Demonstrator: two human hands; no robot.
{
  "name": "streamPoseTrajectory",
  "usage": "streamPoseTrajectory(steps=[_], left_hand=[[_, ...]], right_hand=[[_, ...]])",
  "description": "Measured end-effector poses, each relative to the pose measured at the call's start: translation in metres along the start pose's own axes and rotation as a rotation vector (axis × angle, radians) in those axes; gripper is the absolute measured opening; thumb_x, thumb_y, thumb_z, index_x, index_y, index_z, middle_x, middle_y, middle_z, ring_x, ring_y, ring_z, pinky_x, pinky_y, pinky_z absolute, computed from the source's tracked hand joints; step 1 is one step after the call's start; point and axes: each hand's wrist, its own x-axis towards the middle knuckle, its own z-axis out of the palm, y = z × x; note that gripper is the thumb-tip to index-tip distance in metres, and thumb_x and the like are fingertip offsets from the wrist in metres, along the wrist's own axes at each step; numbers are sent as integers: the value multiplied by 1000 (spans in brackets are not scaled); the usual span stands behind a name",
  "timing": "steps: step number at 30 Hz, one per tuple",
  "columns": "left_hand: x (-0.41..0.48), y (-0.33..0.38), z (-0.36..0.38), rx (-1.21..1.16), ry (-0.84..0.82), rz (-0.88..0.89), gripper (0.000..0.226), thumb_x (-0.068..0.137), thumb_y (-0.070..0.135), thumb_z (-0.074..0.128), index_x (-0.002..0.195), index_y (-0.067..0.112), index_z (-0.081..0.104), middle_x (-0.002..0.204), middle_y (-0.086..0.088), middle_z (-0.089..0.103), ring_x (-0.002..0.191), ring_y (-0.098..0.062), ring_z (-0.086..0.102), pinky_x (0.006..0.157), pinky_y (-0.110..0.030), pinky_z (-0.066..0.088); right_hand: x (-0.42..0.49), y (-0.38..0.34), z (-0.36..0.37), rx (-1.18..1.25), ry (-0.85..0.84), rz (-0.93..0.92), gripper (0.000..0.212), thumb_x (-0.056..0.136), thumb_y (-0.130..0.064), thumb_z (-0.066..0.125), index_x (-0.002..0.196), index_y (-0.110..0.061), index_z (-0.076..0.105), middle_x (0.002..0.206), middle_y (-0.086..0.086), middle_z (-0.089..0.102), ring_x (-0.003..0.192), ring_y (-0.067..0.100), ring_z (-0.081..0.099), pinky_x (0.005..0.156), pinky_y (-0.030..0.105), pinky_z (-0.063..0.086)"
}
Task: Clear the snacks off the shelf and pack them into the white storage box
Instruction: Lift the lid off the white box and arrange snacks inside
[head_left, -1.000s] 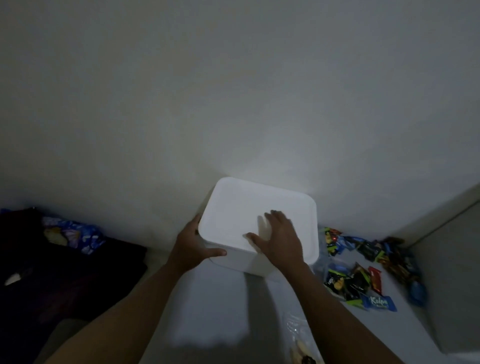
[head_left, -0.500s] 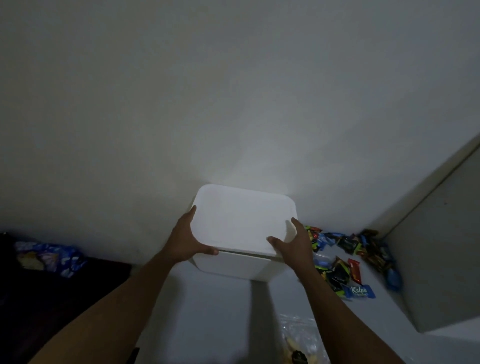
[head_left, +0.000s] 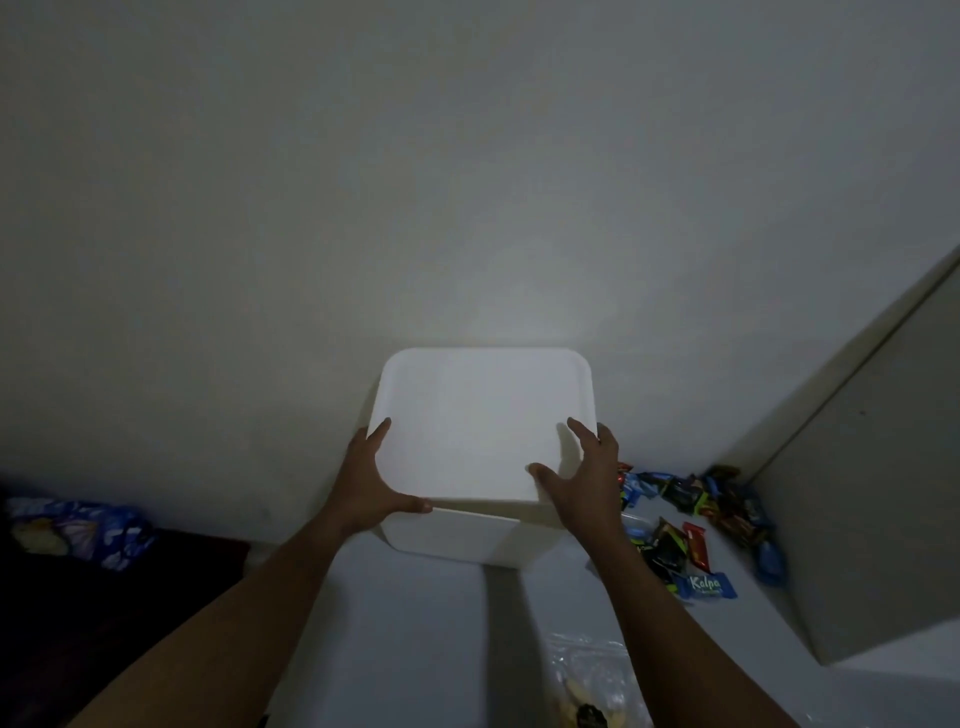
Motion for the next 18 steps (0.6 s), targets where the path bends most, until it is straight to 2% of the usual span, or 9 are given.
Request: streamPoseTrajectory(steps=[6, 11, 14, 18], left_hand=[[-26, -11, -4, 43, 117, 146, 144, 39, 41, 98, 155, 26, 13, 159, -1, 12, 144, -18, 21, 113, -32, 26], [-65, -33, -7, 76, 143, 140, 143, 40, 46, 97, 155, 29, 13, 158, 3, 3, 148, -22, 14, 117, -39, 27], [-94, -43, -8, 79, 133, 103, 147, 34, 46, 97, 155, 27, 16, 158, 0, 5, 146, -22, 16, 113, -34, 30], [-142, -65, -5, 59, 124, 65, 146, 31, 74, 84, 154, 29, 20, 158, 0, 9, 144, -26, 21, 112, -43, 33]], right_hand=[[-34, 5, 4, -12, 46, -79, 81, 74, -37, 85, 143, -24, 45, 159, 1, 20, 146, 21, 24, 116, 46, 34], [-85, 21, 14, -87, 2, -136, 90, 63, -40, 91, 140, -20, 50, 163, 0, 11, 150, 17, 15, 113, 31, 24], [-116, 28, 16, -121, -14, -130, 92, 64, -41, 90, 142, -20, 48, 164, 2, 12, 148, 15, 17, 106, 27, 28], [-166, 44, 20, -117, -29, -104, 97, 62, -47, 89, 144, -22, 44, 164, 0, 9, 147, 14, 18, 103, 33, 43]])
